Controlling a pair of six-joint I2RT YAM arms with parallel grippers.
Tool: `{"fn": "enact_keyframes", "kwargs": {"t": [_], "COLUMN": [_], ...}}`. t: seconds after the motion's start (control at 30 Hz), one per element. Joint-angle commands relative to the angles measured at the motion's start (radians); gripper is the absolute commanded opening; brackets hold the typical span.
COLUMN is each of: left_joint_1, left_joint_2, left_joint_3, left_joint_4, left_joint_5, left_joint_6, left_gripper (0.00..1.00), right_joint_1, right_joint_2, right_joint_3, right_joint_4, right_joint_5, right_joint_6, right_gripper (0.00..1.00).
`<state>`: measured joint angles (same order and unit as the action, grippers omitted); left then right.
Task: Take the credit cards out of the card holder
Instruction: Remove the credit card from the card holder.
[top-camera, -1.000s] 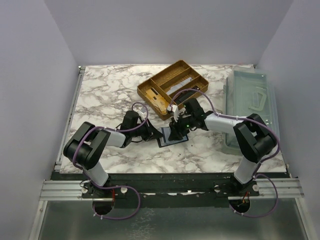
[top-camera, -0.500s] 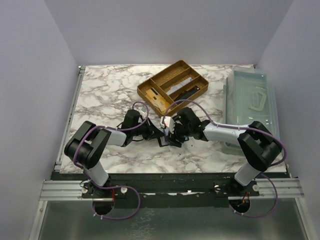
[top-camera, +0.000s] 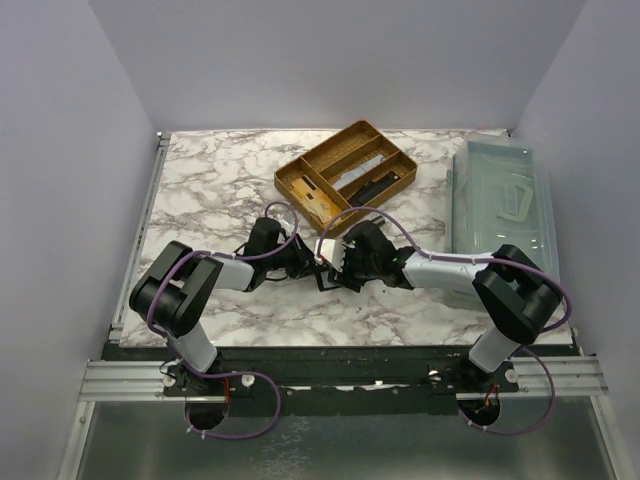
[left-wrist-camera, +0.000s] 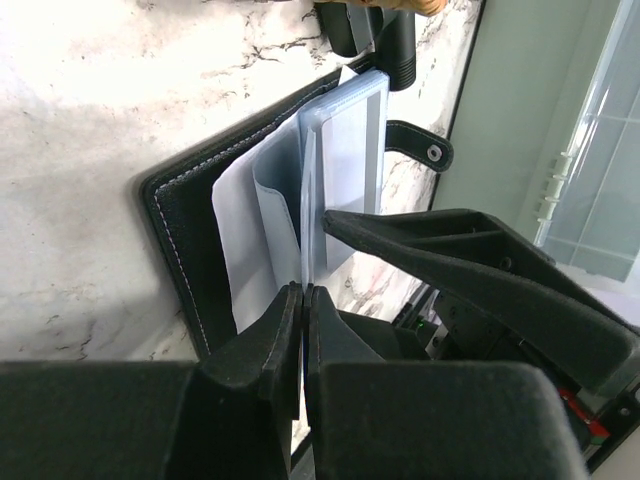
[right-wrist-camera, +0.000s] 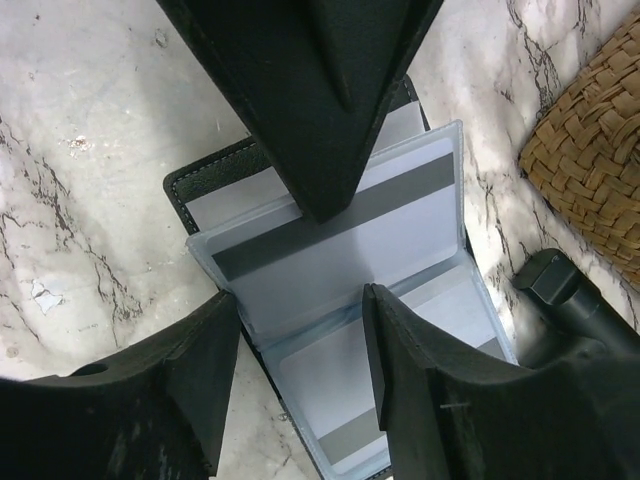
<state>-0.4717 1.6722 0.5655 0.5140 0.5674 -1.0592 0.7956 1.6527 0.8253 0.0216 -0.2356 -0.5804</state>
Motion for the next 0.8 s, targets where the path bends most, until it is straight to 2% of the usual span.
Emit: {"fn": "enact_keyframes", "kwargs": {"t": [0.0,0.17,0.3,0.47,0.67,0.77], "left_joint_1": [-0.005,-0.004,0.003,0.015,0.017,0.017], "left_joint_2": [0.005,-0.011,-0.031,-0.113,-0.193,-0.193], "left_joint_3": [0.022,0.018,0.014,0.003,-0.003,-0.002], "left_joint_4": [-0.012,-0.042,-0.063,-0.114,-0.118,-0.118], "left_joint_5": [-0.006,-0.022,-0.035,-0.097,-0.122,-0.127], "left_joint_6": [-0.010,0.006,0.021,0.065,0.083,0.078], "left_gripper": [0.12,0.34,0.45,0.50,0.51,0.43], "right_joint_1": [0.007,0.007,0.007,0.007,0.007,0.007], "right_joint_2": [-0.023,-0.039,-0.043,-0.044,-0.041,-0.039], "right_joint_3": [-0.012,-0.012,-0.014,-0.012,-0.009,-0.008], "right_joint_4": [0.049,0.049,0.049,0.046,0.040,0.037], "right_joint_5": [0.071,0.081,0.084,0.084,0.078,0.077], "right_joint_6": [-0.024,-0.026,-0.023,-0.019,-0.013,-0.010], "right_gripper": [0.53,0.44,0.41,0.39,0.39,0.39]}}
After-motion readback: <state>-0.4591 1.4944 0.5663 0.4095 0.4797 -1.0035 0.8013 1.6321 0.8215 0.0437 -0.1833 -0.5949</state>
